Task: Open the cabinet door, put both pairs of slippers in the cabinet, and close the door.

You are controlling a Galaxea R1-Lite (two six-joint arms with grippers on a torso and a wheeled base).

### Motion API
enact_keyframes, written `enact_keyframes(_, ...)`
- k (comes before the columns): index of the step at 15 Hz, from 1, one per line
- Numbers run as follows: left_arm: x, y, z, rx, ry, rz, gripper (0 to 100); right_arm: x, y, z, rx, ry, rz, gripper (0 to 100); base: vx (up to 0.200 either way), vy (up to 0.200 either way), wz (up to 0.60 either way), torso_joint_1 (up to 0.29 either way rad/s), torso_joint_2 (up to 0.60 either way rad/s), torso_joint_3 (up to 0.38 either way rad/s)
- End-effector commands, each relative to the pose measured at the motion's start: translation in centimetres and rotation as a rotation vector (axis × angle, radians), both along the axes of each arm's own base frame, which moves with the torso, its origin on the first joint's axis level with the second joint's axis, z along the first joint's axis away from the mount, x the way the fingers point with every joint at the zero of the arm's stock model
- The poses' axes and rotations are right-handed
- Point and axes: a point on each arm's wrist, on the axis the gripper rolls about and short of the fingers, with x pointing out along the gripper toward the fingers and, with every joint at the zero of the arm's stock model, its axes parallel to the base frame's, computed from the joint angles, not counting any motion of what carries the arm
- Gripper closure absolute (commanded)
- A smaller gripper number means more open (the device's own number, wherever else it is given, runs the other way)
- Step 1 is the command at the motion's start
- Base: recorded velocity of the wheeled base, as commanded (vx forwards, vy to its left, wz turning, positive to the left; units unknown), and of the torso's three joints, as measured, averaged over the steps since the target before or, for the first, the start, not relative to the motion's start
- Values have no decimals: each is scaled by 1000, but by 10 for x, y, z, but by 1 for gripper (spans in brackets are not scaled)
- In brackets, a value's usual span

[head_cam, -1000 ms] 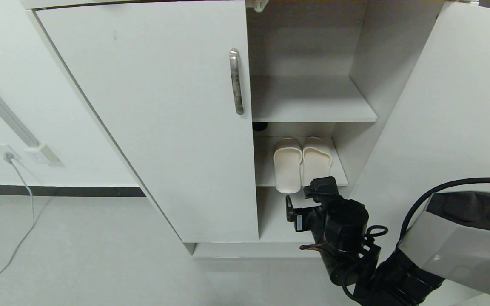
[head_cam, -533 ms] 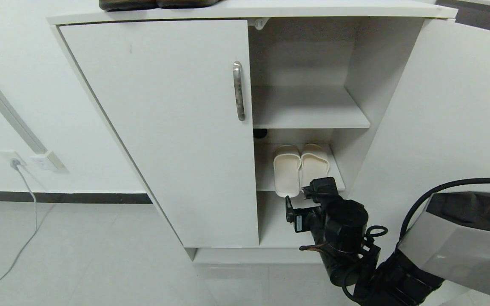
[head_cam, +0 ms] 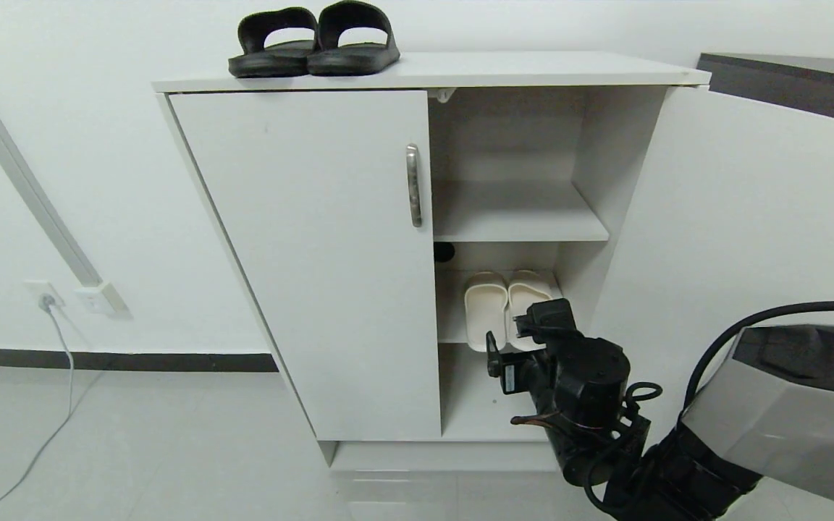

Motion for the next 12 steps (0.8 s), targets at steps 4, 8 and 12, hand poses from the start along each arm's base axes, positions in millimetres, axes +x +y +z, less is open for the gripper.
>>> enact_keyframes(4, 0, 0, 0, 5, 2, 1, 100, -11, -5, 16, -15, 0, 35, 0, 0, 0, 0, 2, 1, 19)
enact_keyframes(8, 0, 0, 0, 1, 2, 1, 100, -12, -4, 10, -30, 15, 52, 0, 0, 0, 0, 0, 0, 0)
enact_keyframes(12, 0, 0, 0, 1, 2, 1, 100, -12, -5, 9, -34, 18, 52, 0, 0, 50, 0, 1, 1, 1)
